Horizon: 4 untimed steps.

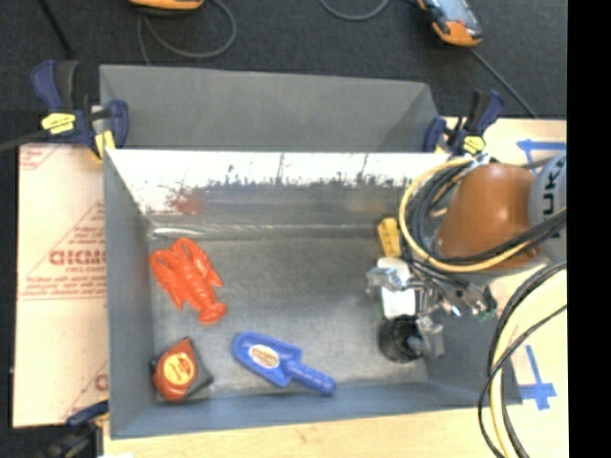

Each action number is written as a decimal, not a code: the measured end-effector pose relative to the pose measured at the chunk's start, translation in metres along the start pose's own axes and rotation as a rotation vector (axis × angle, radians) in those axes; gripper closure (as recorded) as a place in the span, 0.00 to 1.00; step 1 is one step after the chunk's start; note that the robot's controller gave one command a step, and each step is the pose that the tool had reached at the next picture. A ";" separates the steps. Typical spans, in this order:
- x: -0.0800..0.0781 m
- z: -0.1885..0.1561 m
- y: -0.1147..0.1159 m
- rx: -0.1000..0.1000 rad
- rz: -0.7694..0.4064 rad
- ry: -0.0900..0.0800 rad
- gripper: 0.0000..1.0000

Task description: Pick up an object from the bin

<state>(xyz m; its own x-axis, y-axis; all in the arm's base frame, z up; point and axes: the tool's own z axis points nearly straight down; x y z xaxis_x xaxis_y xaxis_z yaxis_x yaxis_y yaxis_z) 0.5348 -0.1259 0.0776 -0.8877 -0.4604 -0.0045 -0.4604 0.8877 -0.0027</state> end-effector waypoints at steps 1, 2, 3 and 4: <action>-0.012 -0.008 -0.015 -0.002 0.026 0.001 0.00; -0.015 0.005 0.001 -0.004 -0.427 0.003 1.00; -0.015 0.005 0.001 -0.004 -0.426 0.003 1.00; 0.008 -0.126 -0.019 -0.002 -0.472 0.001 1.00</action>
Offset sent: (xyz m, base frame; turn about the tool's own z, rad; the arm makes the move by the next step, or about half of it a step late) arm 0.0110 0.0086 -0.0076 -0.4297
